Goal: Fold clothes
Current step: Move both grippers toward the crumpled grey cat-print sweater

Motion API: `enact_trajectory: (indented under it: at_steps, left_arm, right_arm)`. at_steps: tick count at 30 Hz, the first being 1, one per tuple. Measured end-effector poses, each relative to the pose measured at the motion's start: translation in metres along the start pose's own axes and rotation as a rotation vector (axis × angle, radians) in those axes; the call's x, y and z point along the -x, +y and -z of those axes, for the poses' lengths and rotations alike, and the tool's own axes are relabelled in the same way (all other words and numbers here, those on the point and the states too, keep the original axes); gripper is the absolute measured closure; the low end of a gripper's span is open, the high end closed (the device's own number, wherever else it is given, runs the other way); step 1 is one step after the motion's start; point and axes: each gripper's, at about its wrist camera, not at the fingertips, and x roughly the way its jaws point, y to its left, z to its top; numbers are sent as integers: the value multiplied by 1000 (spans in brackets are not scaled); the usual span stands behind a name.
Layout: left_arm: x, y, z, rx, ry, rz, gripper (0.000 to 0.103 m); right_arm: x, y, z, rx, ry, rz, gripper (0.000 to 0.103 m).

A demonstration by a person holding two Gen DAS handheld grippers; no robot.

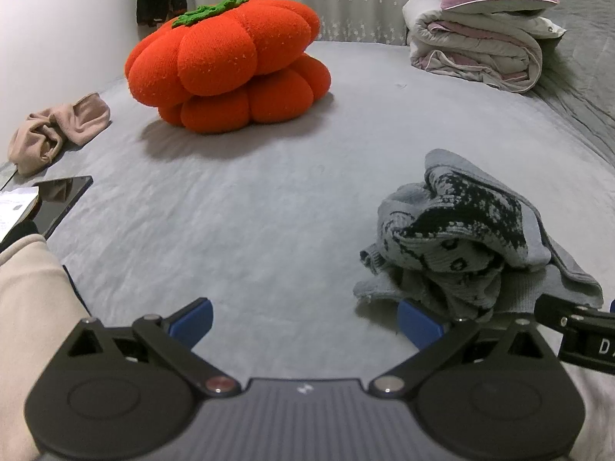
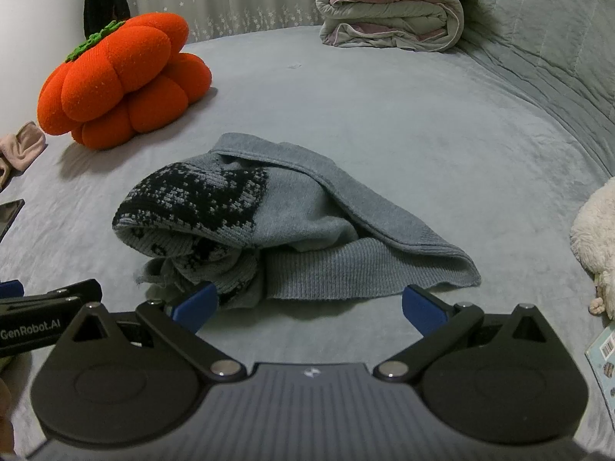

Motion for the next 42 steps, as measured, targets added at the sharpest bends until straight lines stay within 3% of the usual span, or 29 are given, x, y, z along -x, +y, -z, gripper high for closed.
enact_trajectory:
  at_steps: [15, 33, 42]
  left_arm:
    - [-8, -3, -4, 10, 20, -3, 1]
    - [-44, 1, -15, 49, 56, -8, 1]
    - [-43, 11, -24, 85, 46, 25, 1]
  right_arm:
    - [-6, 0, -2, 1, 6, 5, 0]
    - [-27, -13, -15, -15, 24, 5, 0]
    - [-23, -22, -25, -54, -16, -49, 0]
